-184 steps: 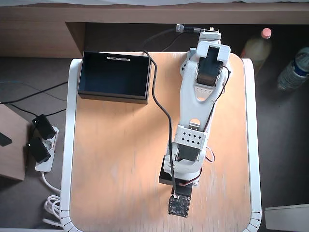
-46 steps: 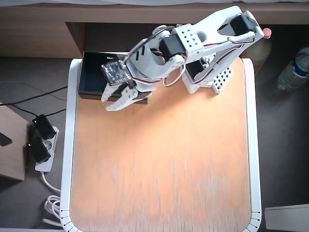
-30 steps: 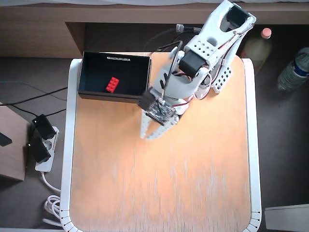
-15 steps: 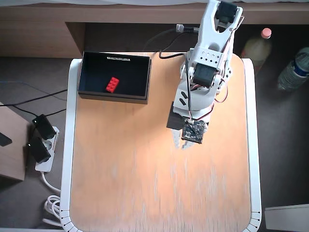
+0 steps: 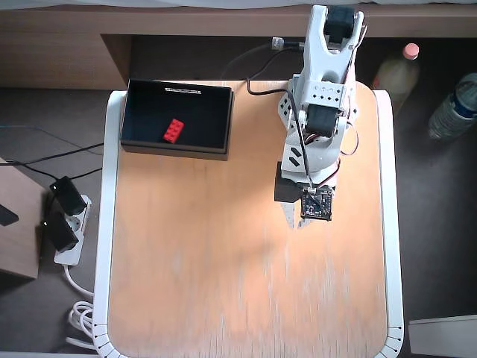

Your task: Grasp a lego block and put it in the bin.

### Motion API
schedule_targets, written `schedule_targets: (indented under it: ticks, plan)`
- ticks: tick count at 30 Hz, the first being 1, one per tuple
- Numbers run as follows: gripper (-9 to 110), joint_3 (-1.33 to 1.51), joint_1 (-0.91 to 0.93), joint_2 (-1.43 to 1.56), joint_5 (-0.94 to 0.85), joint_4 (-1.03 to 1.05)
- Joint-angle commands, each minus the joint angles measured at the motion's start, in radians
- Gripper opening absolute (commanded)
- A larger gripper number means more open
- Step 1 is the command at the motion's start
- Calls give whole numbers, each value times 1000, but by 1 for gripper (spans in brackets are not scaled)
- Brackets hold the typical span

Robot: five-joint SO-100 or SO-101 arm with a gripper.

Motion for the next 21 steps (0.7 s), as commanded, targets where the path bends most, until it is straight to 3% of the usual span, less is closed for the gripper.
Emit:
schedule_targets:
  ticks: [1, 15, 21]
  plan:
    - [0, 46, -20, 69, -12, -17]
    - [0, 212, -46, 201, -86, -8]
    - [0, 212, -97, 221, -164, 137]
